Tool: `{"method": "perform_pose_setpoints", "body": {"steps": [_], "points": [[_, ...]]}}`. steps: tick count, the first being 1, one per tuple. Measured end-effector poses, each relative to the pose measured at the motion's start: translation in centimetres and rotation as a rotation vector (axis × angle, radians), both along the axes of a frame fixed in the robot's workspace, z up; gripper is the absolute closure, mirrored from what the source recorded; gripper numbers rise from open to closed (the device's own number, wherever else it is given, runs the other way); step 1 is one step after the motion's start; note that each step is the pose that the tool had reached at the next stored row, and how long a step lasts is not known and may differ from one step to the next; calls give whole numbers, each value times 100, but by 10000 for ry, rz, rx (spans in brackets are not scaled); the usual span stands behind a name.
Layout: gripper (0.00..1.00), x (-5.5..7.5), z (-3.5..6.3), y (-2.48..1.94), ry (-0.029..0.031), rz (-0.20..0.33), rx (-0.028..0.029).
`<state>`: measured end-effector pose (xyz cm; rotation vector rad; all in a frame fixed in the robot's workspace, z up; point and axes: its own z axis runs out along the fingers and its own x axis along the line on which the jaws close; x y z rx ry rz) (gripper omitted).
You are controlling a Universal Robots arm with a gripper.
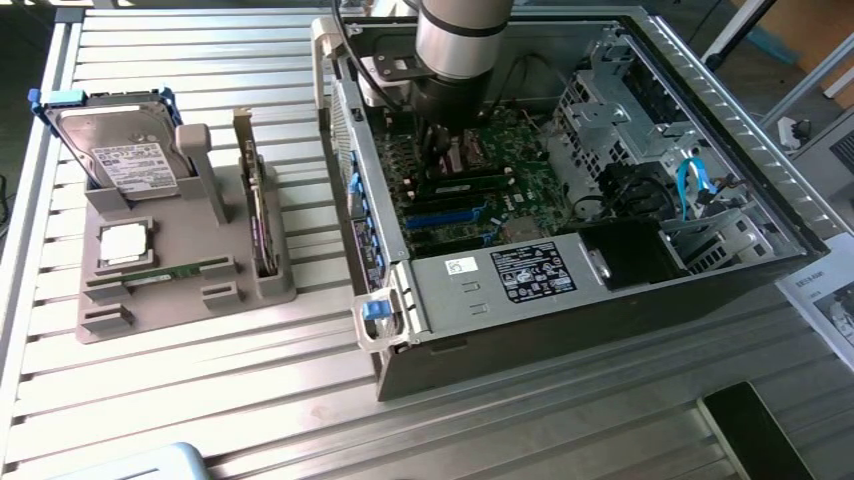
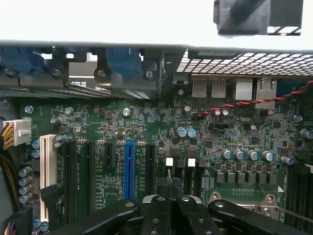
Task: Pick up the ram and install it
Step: 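Press down the ram until it locks into place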
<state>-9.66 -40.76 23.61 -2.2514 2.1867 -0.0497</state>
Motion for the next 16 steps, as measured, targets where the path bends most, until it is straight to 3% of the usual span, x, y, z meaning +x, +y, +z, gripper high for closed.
{"method": "perform_pose_setpoints", "body": {"steps": [16], "points": [[89, -1, -34, 0, -58, 0, -2]]}}
